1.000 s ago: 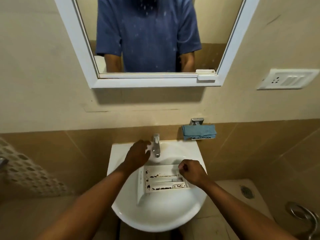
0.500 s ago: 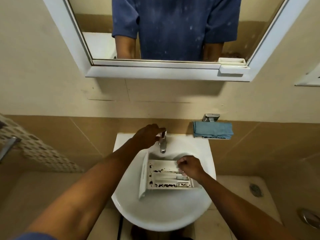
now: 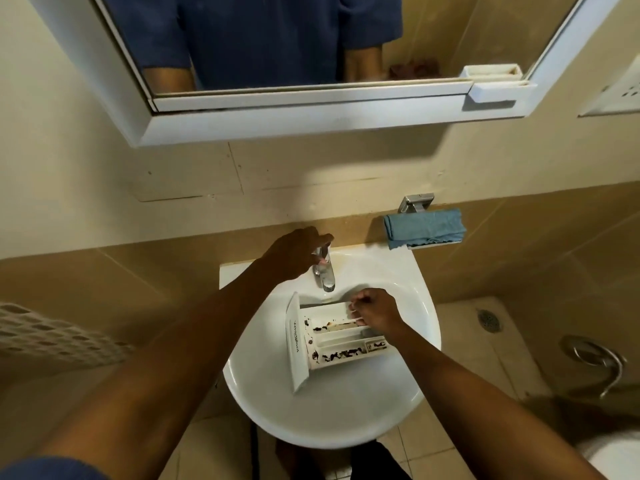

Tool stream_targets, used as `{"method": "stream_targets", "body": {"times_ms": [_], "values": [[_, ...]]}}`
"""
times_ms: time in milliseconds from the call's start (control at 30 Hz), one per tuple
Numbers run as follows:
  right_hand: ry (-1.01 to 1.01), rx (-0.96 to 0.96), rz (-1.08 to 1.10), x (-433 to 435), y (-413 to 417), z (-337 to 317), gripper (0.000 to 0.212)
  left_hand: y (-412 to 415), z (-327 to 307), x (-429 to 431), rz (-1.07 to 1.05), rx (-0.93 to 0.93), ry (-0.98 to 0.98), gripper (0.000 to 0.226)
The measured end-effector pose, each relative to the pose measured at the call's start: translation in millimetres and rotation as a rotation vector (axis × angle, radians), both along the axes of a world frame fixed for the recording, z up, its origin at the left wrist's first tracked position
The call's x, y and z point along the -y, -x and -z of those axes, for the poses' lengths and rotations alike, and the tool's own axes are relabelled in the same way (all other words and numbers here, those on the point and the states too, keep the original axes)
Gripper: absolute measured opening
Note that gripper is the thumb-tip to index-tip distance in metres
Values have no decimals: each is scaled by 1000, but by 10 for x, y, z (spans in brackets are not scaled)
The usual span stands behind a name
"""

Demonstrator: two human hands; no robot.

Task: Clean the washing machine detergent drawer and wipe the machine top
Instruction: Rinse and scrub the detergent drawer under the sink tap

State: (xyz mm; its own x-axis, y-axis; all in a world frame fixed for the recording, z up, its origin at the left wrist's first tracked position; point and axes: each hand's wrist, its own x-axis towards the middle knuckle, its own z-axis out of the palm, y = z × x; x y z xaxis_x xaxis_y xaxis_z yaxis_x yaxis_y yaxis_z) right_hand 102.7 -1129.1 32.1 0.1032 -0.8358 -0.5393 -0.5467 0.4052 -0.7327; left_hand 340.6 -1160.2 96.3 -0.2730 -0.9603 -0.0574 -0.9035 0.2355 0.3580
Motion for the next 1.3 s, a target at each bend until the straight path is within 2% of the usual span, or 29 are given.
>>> {"method": "stream_targets", "body": {"times_ms": [200,500,1300], "values": [[10,-16,38,-39,-56,24,12,32,-28,15,-13,-25,41,40],[2,-35,37,-14,-30,62,17,76,-86,-30,-58,-37,94,41],[25,9,56,-84,84,20,11,165,-76,-29,-125,63,109,49]]}}
